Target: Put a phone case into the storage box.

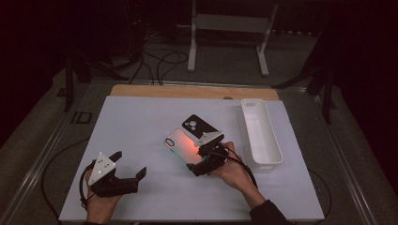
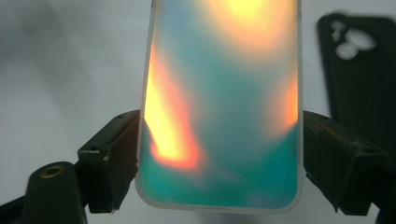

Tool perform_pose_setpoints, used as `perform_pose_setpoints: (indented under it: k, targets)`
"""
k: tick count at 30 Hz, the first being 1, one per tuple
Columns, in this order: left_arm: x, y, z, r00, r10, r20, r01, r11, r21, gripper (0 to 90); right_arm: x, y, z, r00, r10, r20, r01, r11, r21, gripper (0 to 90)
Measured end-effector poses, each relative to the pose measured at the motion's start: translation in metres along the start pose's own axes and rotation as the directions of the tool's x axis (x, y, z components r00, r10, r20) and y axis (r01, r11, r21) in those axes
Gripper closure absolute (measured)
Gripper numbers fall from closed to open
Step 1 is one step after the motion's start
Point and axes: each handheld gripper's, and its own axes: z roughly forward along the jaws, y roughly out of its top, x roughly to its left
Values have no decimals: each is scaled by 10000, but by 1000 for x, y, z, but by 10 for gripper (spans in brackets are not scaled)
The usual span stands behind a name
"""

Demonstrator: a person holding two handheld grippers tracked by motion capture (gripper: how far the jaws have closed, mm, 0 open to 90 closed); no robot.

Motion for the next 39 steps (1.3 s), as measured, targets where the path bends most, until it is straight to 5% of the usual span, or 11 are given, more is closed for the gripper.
perform_pose_setpoints:
  k: [4, 13, 16, 31, 39]
  targets:
    - [-4, 11, 8, 9999, 114, 78, -114, 9999, 93, 0, 2, 4, -10, 9999, 10, 145, 3, 9958, -917, 167]
    - [-12, 31, 17, 9995, 261, 196, -259, 9996, -128, 0, 7, 6, -19, 9999, 74, 98, -52, 9780, -2083, 167]
    - [-14, 42, 23, 9994, 64, 326, -57, 9997, -219, 0, 9, 8, -21, 10000, -53, -13, 48, 9631, -2690, 167]
    - [-31, 64, 49, 9921, -388, 1195, 403, 9991, -100, 48, 31, 12, -18, 9988, -393, 294, 476, 9215, -3855, 166]
    - [-37, 67, 56, 9839, -937, 1523, 970, 9952, -144, 212, 37, 13, -20, 9983, -500, 313, 586, 9018, -4281, 166]
